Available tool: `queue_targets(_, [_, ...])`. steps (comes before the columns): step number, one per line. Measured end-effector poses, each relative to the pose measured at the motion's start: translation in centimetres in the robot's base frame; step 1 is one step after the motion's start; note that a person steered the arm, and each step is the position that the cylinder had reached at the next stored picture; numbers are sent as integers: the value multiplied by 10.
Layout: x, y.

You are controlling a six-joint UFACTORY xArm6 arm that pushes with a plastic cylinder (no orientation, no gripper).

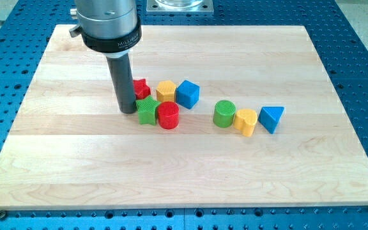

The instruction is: Separate the red circle from the green star

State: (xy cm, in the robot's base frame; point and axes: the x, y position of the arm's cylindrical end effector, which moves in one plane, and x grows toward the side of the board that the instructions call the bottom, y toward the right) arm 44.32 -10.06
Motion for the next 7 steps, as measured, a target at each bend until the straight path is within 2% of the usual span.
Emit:
queue_targets(1, [0, 0])
queue_targets(2, [19, 0])
queue_targets(3, [64, 6])
queue_targets(7, [43, 16])
